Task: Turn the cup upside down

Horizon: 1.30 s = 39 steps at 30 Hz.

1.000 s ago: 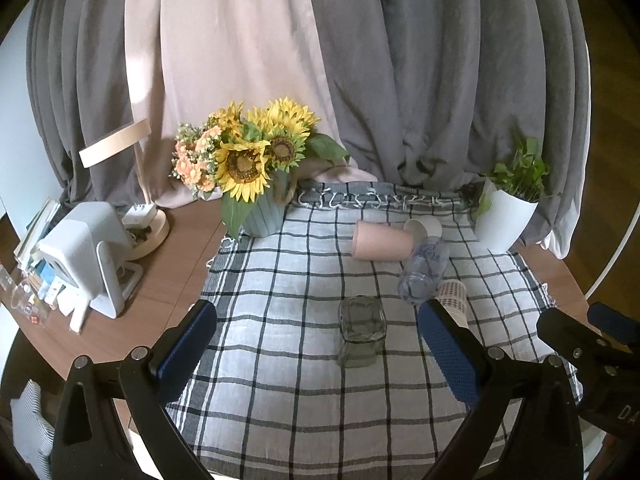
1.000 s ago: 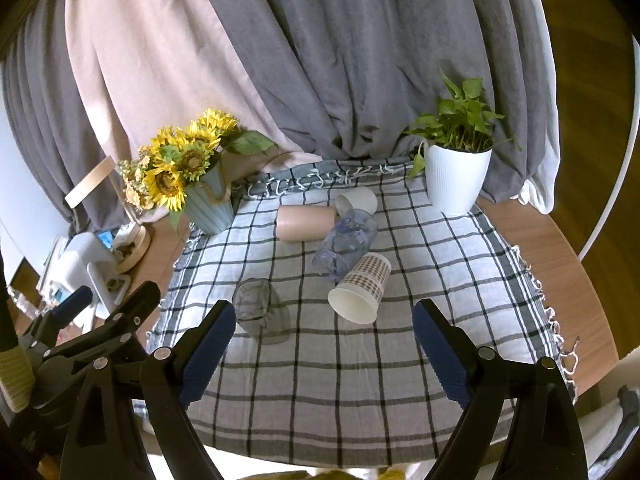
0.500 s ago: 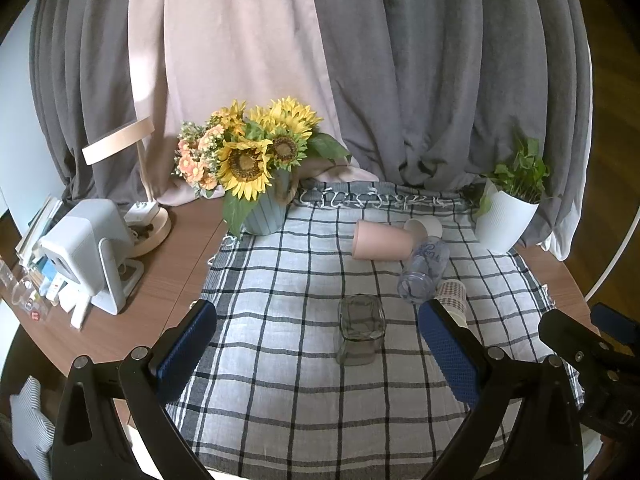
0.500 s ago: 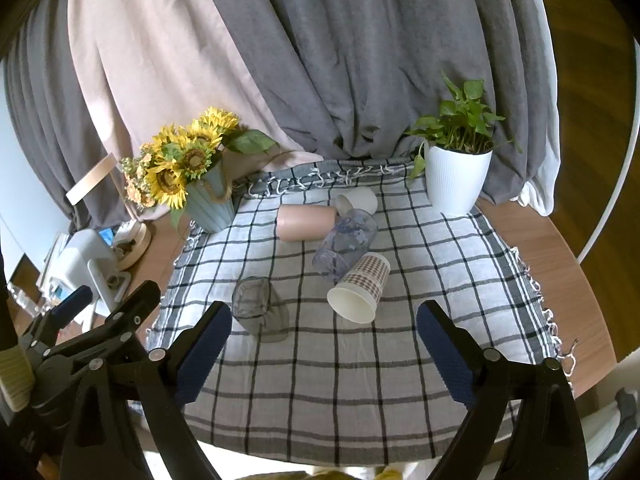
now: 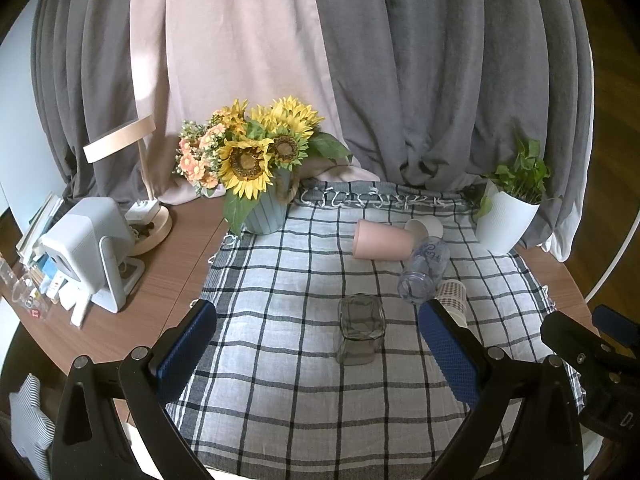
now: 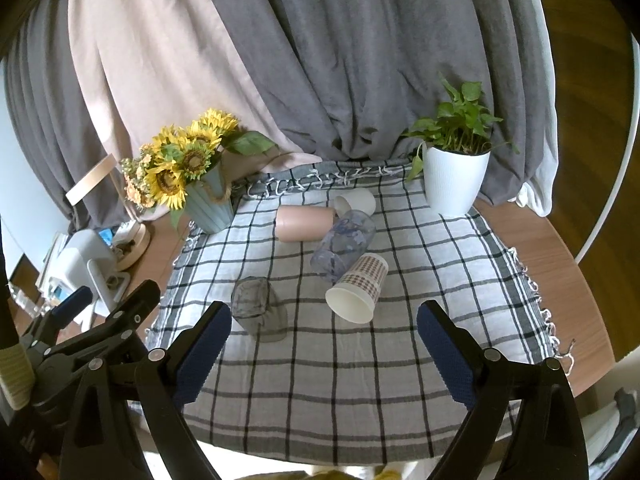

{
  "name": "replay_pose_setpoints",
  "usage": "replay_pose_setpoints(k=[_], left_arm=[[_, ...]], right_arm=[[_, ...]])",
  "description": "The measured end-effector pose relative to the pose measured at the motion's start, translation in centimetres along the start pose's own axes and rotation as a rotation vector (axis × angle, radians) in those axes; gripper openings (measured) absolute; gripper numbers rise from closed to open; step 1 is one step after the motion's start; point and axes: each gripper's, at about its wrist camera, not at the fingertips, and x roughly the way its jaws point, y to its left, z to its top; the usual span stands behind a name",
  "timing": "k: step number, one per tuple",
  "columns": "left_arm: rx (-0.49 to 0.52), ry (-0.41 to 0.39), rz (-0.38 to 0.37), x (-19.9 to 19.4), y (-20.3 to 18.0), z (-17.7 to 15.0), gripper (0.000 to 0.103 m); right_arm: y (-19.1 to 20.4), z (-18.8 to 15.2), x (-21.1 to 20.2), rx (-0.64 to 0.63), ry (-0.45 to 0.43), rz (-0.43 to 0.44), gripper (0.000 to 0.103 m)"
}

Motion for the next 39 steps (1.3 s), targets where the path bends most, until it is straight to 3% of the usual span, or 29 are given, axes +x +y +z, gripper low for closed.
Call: replay_pose_setpoints(k=[39], left_arm=[[-0.001,0.006,0.002,0.21,-0.19,0.15,0.103]], right_arm=[[-0.14,0.0,0.0,-0.002,0.001,0.001,0.094]])
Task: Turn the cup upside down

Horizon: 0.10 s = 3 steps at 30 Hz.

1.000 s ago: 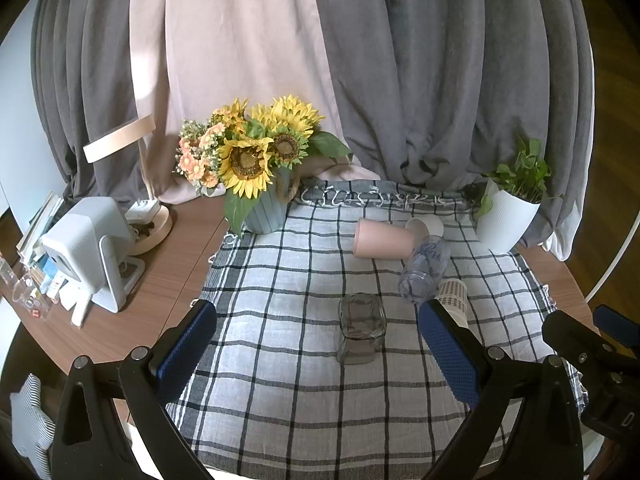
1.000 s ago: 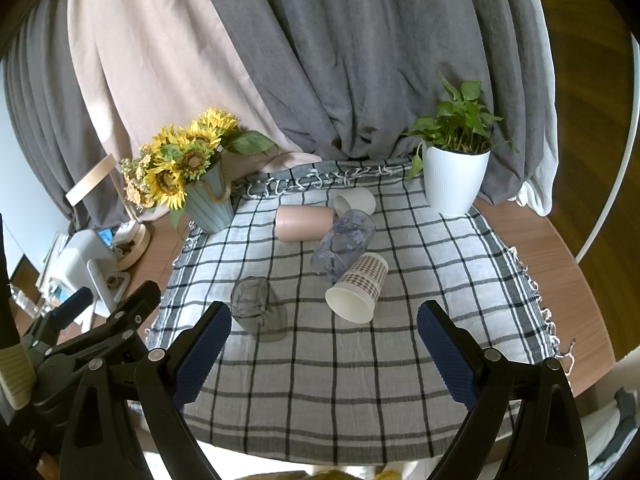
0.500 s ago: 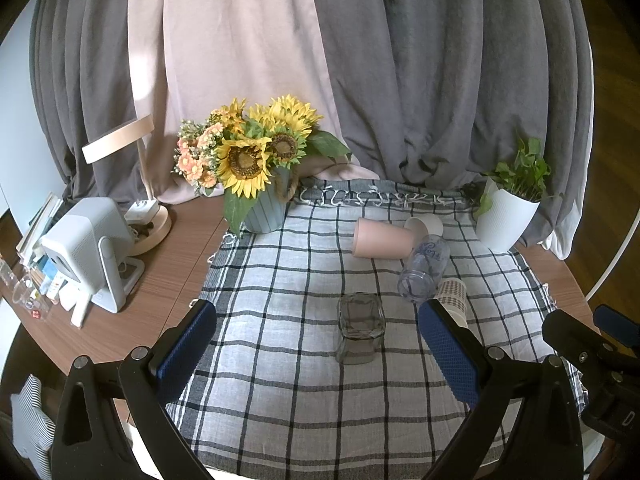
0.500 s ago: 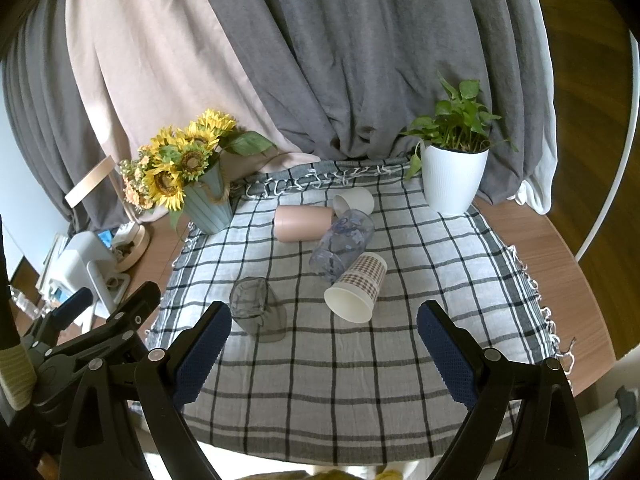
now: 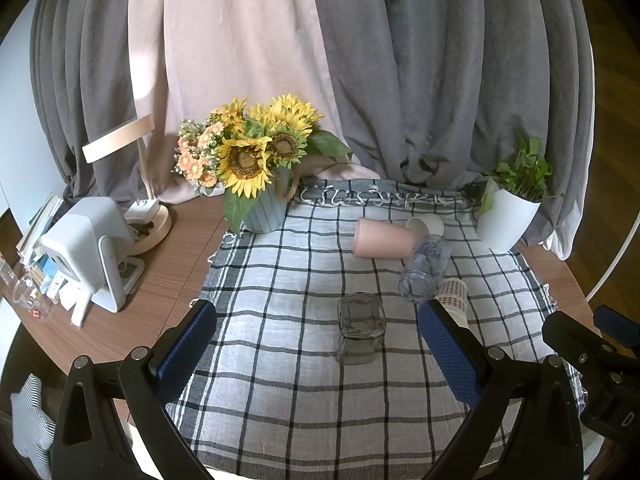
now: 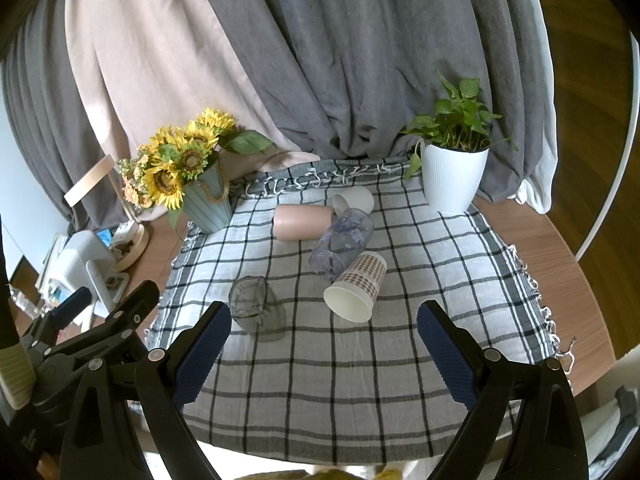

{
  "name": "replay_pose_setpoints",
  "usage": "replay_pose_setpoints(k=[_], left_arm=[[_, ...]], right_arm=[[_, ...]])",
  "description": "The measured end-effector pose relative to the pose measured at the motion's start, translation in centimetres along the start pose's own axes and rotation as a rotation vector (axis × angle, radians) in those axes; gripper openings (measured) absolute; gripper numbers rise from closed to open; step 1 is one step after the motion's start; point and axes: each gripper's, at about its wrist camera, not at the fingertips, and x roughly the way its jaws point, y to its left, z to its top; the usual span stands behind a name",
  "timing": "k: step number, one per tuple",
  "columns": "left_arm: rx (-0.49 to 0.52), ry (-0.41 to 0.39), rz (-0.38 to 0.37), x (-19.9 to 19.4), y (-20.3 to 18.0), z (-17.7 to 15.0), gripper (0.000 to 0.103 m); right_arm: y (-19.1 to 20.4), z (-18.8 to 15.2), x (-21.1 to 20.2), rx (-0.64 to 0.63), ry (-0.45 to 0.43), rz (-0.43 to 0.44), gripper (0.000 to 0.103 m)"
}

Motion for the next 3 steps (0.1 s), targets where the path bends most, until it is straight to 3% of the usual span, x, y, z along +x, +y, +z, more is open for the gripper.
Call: replay_pose_setpoints(k=[3], left_arm=[[0.0,-0.003,-0.003,0.04,-0.07,-0.02,0.103]], right_arm=[[-0.06,0.0,-0.01,0.001,0.0,0.0,0.094]])
